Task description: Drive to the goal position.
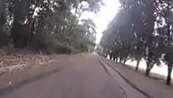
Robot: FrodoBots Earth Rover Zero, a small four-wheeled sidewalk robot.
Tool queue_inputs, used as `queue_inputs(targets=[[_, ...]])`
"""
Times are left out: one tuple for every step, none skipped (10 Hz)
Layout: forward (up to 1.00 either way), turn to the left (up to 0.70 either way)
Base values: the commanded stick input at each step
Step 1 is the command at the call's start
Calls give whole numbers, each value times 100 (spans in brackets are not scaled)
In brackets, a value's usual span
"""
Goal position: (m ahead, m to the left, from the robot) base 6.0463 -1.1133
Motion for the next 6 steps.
queue_inputs(targets=[[70, -9], [70, -12], [70, -29], [70, -17], [70, -5], [70, -1]])
